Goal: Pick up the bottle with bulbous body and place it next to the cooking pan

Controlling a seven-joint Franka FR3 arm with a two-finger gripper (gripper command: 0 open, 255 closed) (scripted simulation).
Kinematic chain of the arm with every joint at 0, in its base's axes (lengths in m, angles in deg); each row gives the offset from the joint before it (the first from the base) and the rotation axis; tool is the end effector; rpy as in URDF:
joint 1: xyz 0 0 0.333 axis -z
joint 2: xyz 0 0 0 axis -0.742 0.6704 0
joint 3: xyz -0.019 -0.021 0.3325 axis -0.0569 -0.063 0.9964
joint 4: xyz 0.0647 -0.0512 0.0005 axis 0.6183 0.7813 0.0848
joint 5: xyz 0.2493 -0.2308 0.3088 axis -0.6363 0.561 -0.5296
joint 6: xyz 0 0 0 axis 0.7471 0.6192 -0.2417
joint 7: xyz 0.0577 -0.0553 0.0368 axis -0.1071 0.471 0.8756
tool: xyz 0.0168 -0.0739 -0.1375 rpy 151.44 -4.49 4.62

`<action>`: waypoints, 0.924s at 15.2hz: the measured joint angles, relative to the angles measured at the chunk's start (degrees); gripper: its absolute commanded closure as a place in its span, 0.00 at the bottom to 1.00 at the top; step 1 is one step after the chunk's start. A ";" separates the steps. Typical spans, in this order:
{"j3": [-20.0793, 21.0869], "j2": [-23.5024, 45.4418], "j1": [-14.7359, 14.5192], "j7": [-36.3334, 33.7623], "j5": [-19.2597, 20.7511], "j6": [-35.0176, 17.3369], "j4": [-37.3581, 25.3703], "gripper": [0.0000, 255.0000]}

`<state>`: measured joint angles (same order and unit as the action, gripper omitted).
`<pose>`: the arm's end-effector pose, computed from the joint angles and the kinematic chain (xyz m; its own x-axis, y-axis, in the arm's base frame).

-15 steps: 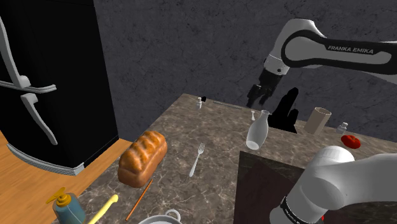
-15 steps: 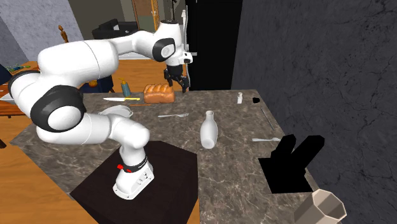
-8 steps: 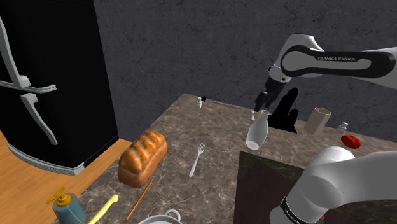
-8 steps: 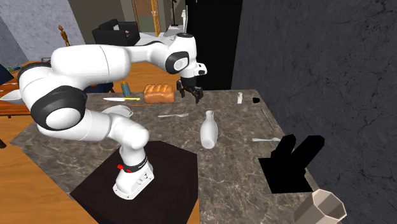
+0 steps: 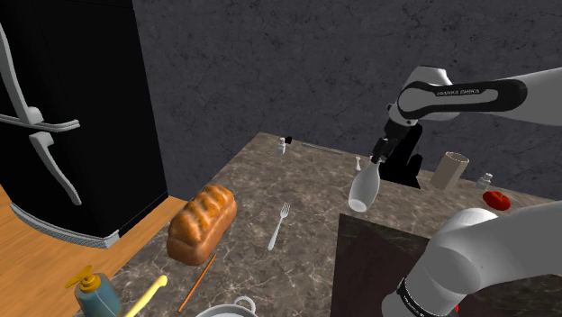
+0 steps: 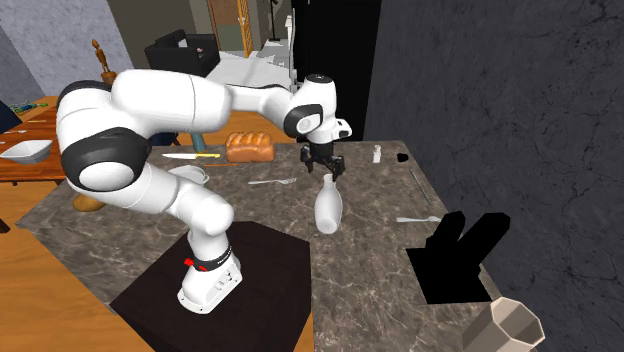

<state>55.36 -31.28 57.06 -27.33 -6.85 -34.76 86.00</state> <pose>0.3351 -0.2973 0.4085 0.9871 -0.1053 0.1206 -0.1049 -0.9944 -0.0103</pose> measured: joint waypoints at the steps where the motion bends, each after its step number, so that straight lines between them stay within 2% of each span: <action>1: -0.91 1.12 -0.13 0.92 0.20 -0.84 -0.41 0.00; 9: -3.98 4.82 -0.47 2.49 0.96 -7.95 2.88 0.00; 14: -4.12 5.08 -0.55 2.55 0.93 -8.34 2.98 0.00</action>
<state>51.24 -26.20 56.51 -24.79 -5.91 -43.10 88.97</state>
